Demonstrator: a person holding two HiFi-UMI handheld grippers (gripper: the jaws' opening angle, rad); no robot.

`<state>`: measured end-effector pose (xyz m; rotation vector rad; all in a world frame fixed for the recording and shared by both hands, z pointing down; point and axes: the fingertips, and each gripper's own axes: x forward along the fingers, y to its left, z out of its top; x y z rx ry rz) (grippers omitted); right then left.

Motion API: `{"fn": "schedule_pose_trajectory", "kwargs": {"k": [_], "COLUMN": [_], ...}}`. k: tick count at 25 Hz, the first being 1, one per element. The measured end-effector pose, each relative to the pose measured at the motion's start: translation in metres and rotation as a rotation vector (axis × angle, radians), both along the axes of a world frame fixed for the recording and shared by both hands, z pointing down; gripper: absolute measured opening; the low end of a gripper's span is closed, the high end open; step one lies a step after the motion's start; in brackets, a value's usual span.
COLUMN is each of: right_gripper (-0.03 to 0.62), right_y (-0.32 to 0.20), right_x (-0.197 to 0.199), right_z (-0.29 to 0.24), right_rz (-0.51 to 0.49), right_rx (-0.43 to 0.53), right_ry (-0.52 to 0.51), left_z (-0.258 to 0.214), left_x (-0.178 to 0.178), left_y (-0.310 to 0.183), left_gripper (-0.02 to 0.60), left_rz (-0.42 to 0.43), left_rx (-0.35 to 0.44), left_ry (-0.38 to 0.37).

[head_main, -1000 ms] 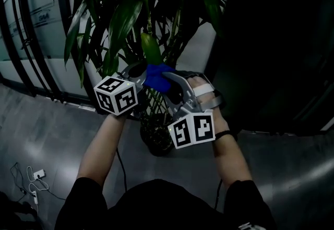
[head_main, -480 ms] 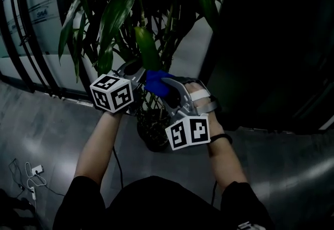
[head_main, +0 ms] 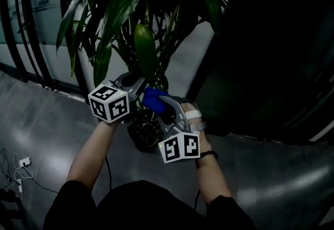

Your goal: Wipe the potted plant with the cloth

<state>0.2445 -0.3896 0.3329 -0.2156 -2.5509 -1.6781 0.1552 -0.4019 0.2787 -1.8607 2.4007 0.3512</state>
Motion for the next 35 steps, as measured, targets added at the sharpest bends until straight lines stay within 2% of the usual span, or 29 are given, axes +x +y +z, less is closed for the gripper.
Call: {"fn": "schedule_pose_trajectory", "kwargs": {"k": [6, 9, 18, 21, 25, 28, 32, 35], "right_gripper": [0.109, 0.109, 0.109, 0.109, 0.109, 0.109, 0.108, 0.109], "right_y": [-0.021, -0.027, -0.034, -0.029, -0.013, 0.004, 0.011, 0.003], "right_x": [0.014, 0.017, 0.044, 0.048, 0.054, 0.064, 0.085, 0.107], "right_z": [0.010, 0.008, 0.006, 0.009, 0.016, 0.014, 0.005, 0.018], "right_rz": [0.039, 0.048, -0.063, -0.107, -0.210, -0.252, -0.242, -0.178], "right_rx": [-0.065, -0.143, -0.407, -0.498, -0.667, -0.695, -0.711, -0.820], "right_ry": [0.016, 0.000, -0.018, -0.017, -0.039, -0.048, -0.088, -0.072], "left_z": [0.017, 0.022, 0.037, 0.046, 0.061, 0.064, 0.052, 0.052], "left_x": [0.012, 0.013, 0.035, 0.047, 0.058, 0.060, 0.073, 0.091], "left_y": [-0.009, -0.003, 0.027, 0.048, 0.085, 0.113, 0.138, 0.166], "left_gripper": [0.006, 0.006, 0.006, 0.006, 0.006, 0.006, 0.006, 0.006], "left_rz": [0.005, -0.013, -0.132, -0.174, -0.241, -0.292, -0.301, -0.304], "left_rx": [-0.040, -0.048, -0.065, -0.060, -0.086, -0.101, -0.066, -0.055], "left_ry": [0.001, 0.000, 0.026, 0.027, 0.036, 0.032, 0.005, -0.007]}}
